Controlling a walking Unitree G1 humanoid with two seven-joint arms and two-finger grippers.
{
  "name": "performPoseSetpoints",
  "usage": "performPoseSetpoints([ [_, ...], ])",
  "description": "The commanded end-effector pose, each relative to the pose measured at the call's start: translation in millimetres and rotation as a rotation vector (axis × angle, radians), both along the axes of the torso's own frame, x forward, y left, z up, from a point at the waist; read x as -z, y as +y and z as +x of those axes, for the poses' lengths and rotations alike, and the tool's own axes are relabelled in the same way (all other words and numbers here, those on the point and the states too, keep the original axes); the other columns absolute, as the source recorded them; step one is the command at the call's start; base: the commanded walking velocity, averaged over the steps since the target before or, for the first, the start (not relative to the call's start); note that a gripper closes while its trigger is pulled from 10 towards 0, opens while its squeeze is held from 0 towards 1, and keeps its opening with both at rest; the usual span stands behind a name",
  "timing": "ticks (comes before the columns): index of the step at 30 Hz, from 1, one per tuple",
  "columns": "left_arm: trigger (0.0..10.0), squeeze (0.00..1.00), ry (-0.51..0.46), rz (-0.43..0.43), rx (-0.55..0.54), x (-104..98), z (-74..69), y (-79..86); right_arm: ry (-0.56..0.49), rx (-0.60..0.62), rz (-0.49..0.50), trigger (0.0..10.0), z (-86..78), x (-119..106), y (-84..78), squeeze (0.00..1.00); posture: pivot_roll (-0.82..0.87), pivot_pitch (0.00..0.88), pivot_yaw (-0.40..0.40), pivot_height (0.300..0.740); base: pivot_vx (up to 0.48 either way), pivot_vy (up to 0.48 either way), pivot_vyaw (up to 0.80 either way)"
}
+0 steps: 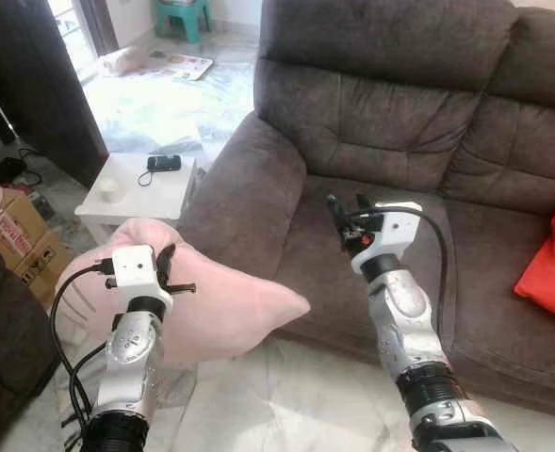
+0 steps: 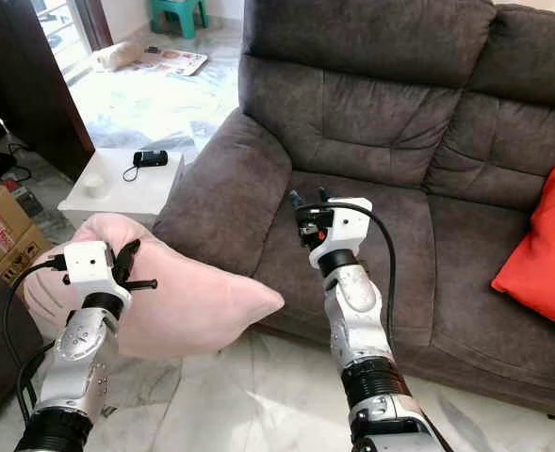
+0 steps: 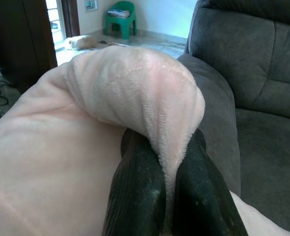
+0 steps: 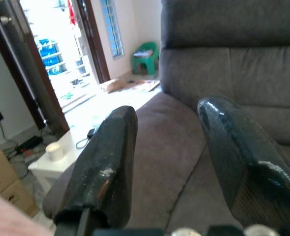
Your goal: Move the pillow to the sofa from floor
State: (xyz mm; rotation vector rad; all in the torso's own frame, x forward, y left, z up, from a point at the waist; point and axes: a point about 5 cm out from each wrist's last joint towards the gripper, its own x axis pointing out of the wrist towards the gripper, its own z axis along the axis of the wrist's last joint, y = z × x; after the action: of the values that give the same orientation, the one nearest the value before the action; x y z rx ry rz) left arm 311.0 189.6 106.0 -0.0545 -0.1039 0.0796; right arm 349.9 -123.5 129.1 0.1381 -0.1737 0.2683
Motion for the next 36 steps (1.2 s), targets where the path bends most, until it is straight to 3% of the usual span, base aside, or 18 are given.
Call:
performPoseSetpoints([
  [1,10.0,0.00,-0.120,0.001,0.020,-27.8,3.9,-2.0,0.029,-0.009,-0.029,10.0,1.6,3.6,-0.5,0.00,0.03,0.054,-0.022,0.740,0.000,0.000,0.00],
  [4,10.0,0.00,-0.118,0.003,0.027,-28.7,4.0,-2.1,0.070,-0.035,-0.061,10.0,2.0,9.1,-0.6,0.00,0.03,0.057,-0.021,0.740,0.000,0.000,0.00],
  [5,10.0,0.00,-0.116,0.004,0.033,-29.0,4.1,-2.4,0.163,-0.104,-0.151,10.0,0.6,23.0,2.3,0.00,0.03,0.058,-0.021,0.740,0.000,0.000,0.00],
  [7,10.0,0.00,-0.114,0.005,0.045,-29.0,4.1,-3.4,0.248,-0.129,-0.296,10.0,-2.3,38.9,-0.2,0.00,0.03,0.058,-0.021,0.740,0.000,0.000,0.00],
  [10,10.0,0.00,-0.111,0.007,0.067,-29.8,4.3,-6.1,0.323,-0.150,-0.350,10.0,-5.6,51.6,-7.6,0.00,0.02,0.060,-0.021,0.740,0.000,0.000,0.00],
  [12,10.0,0.00,-0.109,0.028,0.096,-31.9,4.2,-7.7,0.406,-0.221,-0.488,10.0,-12.3,66.6,-15.2,0.00,0.02,0.061,-0.024,0.740,0.000,0.000,0.00],
  [16,10.0,0.00,-0.103,0.033,0.100,-32.0,2.7,-4.9,0.433,-0.278,-0.541,10.0,-16.2,71.4,-22.6,0.00,0.02,0.062,-0.021,0.740,0.000,0.000,0.00],
  [17,10.0,0.00,-0.100,0.035,0.105,-31.6,2.1,-4.7,0.422,-0.284,-0.528,10.0,-15.6,69.2,-24.1,0.58,0.02,0.062,-0.021,0.740,0.000,0.000,0.00],
  [18,10.0,0.00,-0.096,0.039,0.113,-31.3,1.5,-4.7,0.407,-0.312,-0.512,10.0,-15.7,66.6,-25.0,1.00,0.02,0.057,-0.020,0.740,0.000,0.000,0.00],
  [20,10.0,0.00,-0.093,0.045,0.125,-31.3,1.0,-4.9,0.405,-0.374,-0.516,10.0,-18.4,66.7,-24.8,1.00,0.02,0.057,-0.020,0.740,0.000,0.000,0.00],
  [22,10.0,0.00,-0.093,0.049,0.143,-32.1,0.7,-5.4,0.416,-0.477,-0.602,10.0,-25.4,71.8,-26.2,1.00,0.02,0.054,-0.019,0.740,0.000,0.000,0.00],
  [24,10.0,0.00,-0.094,0.057,0.151,-33.4,1.2,-5.8,0.456,-0.494,-0.694,10.0,-29.4,79.7,-32.9,1.00,0.02,0.048,-0.020,0.740,0.000,0.000,0.00],
  [29,10.0,0.00,-0.098,0.059,0.152,-36.8,3.3,-5.2,0.501,-0.475,-0.672,10.0,-29.2,82.4,-39.0,1.00,0.02,0.039,-0.020,0.740,0.000,0.000,0.00],
  [34,10.0,0.00,-0.102,0.061,0.171,-38.1,4.3,-9.1,0.490,-0.471,-0.710,10.0,-30.8,84.3,-40.1,1.00,0.02,0.031,-0.016,0.740,0.000,0.000,0.00],
  [35,10.0,0.00,-0.104,0.061,0.183,-38.9,4.6,-10.6,0.489,-0.475,-0.713,10.0,-31.5,85.2,-39.3,0.29,0.02,0.031,-0.016,0.740,0.000,0.000,0.00],
  [36,10.0,0.00,-0.107,0.064,0.202,-40.3,5.2,-12.5,0.489,-0.483,-0.714,10.0,-32.6,87.0,-37.0,0.00,0.02,0.022,-0.013,0.740,0.000,0.000,0.00],
])
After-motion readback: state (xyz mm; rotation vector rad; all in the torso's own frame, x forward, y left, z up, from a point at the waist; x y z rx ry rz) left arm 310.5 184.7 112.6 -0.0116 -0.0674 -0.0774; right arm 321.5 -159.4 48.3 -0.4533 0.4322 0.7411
